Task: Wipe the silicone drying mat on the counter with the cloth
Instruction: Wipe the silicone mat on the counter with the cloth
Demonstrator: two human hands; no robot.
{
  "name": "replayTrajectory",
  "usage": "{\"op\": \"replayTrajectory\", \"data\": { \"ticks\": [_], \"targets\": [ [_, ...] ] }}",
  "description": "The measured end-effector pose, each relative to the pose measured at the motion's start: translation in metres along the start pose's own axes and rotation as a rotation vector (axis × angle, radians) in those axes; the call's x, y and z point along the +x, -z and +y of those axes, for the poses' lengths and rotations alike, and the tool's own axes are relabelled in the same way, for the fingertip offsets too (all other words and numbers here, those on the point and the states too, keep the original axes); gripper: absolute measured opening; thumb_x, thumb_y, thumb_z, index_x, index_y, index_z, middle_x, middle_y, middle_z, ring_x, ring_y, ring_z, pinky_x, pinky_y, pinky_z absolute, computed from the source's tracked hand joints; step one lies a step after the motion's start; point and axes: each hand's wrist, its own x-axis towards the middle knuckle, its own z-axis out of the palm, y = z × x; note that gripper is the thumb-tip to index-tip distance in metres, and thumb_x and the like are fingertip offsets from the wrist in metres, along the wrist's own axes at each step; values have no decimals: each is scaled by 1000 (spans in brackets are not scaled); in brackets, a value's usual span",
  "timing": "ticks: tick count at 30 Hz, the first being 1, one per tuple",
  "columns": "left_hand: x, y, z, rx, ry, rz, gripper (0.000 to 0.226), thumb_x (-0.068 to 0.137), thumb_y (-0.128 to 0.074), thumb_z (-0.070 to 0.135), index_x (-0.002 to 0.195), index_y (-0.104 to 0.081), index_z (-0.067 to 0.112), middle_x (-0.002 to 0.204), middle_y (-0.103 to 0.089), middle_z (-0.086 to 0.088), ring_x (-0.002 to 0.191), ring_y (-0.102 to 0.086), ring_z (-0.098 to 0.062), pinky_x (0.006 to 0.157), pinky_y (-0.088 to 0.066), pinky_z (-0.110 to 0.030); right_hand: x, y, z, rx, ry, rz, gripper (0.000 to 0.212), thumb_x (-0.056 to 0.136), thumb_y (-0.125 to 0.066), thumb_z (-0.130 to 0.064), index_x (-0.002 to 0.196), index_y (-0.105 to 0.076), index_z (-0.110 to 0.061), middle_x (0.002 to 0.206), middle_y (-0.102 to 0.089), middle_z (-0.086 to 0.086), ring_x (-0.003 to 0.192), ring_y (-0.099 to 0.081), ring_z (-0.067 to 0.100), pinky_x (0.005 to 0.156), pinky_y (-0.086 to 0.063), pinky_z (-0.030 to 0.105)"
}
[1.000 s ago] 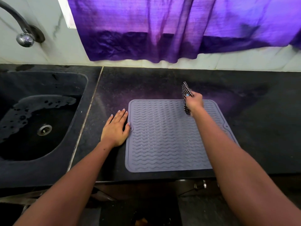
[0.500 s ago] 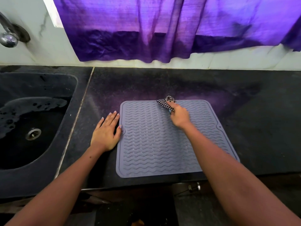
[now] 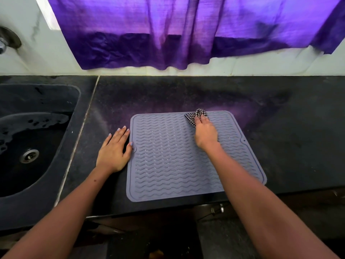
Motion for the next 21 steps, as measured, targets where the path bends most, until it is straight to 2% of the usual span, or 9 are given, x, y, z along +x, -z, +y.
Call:
{"op": "replayTrajectory", "data": {
  "ticks": [3, 6, 9, 11, 12, 14, 16, 19, 21],
  "targets": [
    [0, -1, 0, 3, 4, 11, 78, 84, -8, 55, 146, -31, 14, 155, -24, -1, 144, -17, -13, 118, -8, -35, 4, 1, -2, 18, 1, 26, 65, 88, -50, -3, 147, -24, -13, 156, -20, 11, 143, -21, 26, 116, -19, 34],
    [0, -1, 1, 4, 8, 8, 78, 84, -8, 54, 146, -31, 14, 155, -24, -1, 144, -18, -14, 118, -8, -35, 5, 13, 4, 197, -41, -12, 60, 88, -50, -5, 145, -33, -19, 152, -31, 7, 138, -34, 26, 110, -29, 33],
    [1, 0, 0, 8, 11, 0, 80, 83, -7, 56, 146, -31, 14, 155, -24, 0, 144, -17, -13, 118, -8, -35, 12, 27, 4, 695, -279, -13, 42, 91, -50, -9, 130, -55, -22, 124, -61, 9, 106, -59, 27, 92, -44, 32],
    [0, 1, 1, 10, 11, -7, 81, 82, -6, 56, 147, -29, 14, 156, -23, 0, 144, -16, -13, 118, -7, -34, 18, 41, 1, 1207, -491, 33, 32, 92, -51, -10, 122, -61, -14, 99, -66, 4, 77, -59, 19, 74, -48, 30],
    [0, 1, 1, 12, 10, -10, 81, 82, -5, 56, 147, -29, 15, 156, -22, 0, 144, -16, -13, 118, -6, -34, 22, 48, 1, 1341, -585, 103, 29, 93, -49, -8, 118, -63, -11, 92, -65, 3, 73, -58, 18, 68, -47, 29],
    [0, 1, 1, 19, 13, -9, 81, 82, -5, 56, 147, -28, 15, 156, -22, 1, 145, -15, -12, 118, -5, -32, 21, 55, 4, 1156, -619, 282, 36, 93, -47, -8, 126, -59, -18, 97, -62, 2, 84, -59, 20, 70, -46, 28],
    [0, 1, 1, 23, 15, -1, 81, 82, -5, 56, 147, -28, 15, 156, -22, 1, 144, -16, -12, 118, -5, -32, 11, 54, 11, 733, -508, 370, 45, 91, -49, -5, 133, -51, -22, 118, -60, 6, 108, -56, 25, 87, -45, 32],
    [0, 0, 0, 20, 11, 4, 80, 83, -6, 56, 147, -29, 15, 156, -23, 0, 144, -16, -12, 117, -6, -32, -1, 21, 21, 229, -271, 180, 51, 91, -49, -7, 140, -40, -17, 142, -43, 15, 132, -40, 31, 110, -33, 39],
    [1, -1, -1, 14, 8, 1, 79, 83, -7, 56, 147, -29, 15, 156, -23, 0, 144, -17, -12, 117, -6, -32, -1, -5, 27, 12, -158, 110, 60, 91, -43, -3, 147, -24, -12, 155, -20, 14, 144, -19, 28, 120, -14, 36]
  ]
}}
